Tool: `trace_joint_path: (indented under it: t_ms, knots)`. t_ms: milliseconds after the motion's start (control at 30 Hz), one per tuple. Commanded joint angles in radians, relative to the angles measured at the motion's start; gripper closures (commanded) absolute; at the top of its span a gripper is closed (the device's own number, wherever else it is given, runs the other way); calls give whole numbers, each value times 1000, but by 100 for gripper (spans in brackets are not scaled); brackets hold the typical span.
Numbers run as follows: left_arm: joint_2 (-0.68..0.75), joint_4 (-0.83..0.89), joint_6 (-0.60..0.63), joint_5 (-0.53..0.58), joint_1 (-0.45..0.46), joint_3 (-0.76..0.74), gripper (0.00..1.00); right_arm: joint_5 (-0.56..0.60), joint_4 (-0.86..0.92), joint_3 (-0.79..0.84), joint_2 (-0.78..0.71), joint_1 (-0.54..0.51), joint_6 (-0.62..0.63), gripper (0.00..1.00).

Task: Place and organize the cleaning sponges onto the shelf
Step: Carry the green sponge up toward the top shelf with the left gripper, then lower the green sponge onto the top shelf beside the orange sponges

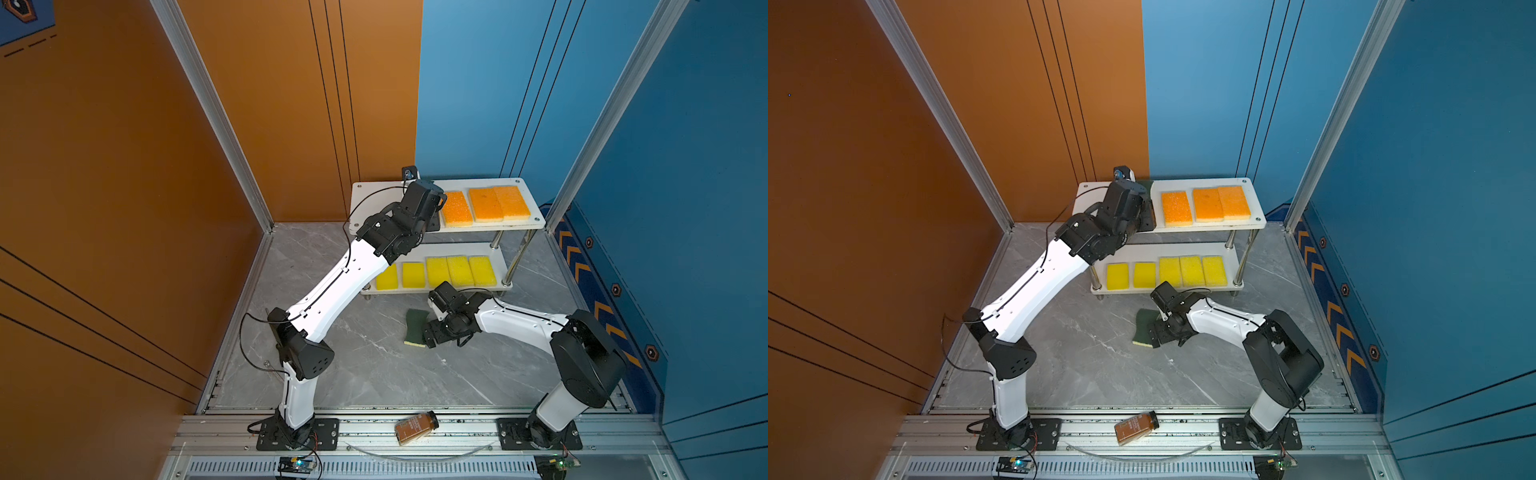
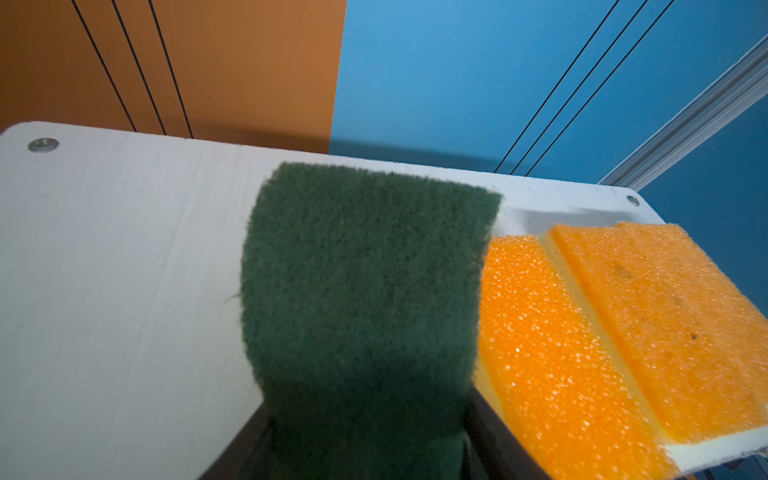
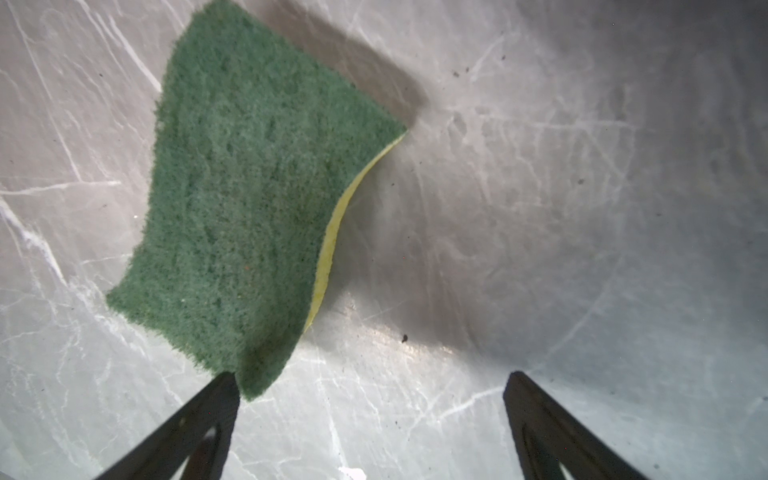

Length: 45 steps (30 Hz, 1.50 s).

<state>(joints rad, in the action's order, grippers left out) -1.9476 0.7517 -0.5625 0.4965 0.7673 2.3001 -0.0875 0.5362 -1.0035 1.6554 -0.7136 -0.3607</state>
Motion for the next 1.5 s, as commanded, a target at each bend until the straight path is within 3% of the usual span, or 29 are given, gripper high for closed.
trace_joint_path:
  t_ms: [0, 200, 300, 1133, 1267, 1467]
  knots:
    - [-18, -7, -16, -9, -16, -1, 42, -18, -16, 5, -16, 5, -11, 2]
    - [-28, -6, -22, -27, -36, 2, 41, -20, -16, 7, -14, 5, -11, 2]
    - [-28, -5, -25, -28, -35, 0, 34, -21, -16, 3, -10, 5, -11, 2]
    - [-26, -7, -29, -17, -30, 4, 15, -22, -10, 2, -16, 5, -14, 2]
    - [-9, -11, -21, -12, -25, 4, 6, -20, -8, 2, -21, 6, -14, 2]
    - [43, -58, -26, -31, -25, -65, 3, -20, -8, 2, -21, 5, -14, 2]
